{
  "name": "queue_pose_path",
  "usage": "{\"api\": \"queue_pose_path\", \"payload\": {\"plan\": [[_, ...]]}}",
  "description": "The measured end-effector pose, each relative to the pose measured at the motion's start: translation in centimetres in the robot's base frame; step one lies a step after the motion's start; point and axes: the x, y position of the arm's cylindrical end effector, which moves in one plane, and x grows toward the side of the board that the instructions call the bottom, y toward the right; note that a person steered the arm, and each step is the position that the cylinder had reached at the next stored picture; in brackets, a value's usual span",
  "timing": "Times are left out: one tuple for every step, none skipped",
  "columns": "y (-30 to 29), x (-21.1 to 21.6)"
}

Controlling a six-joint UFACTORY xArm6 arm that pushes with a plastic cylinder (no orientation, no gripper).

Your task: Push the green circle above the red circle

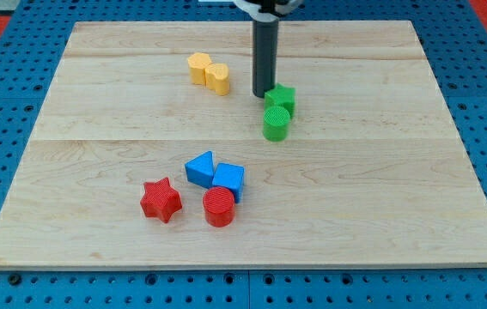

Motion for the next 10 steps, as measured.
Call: {"api": "queue_pose_path", "payload": {"plan": [[2.0,2.4],[0.2,3.0],[-4.6,4.3],[-2.6,7.5],[1.4,7.6],[-0.1,6.7],[4.1,7.5],[7.0,8.6],[9.7,8.8],[13.3,8.6]]}}
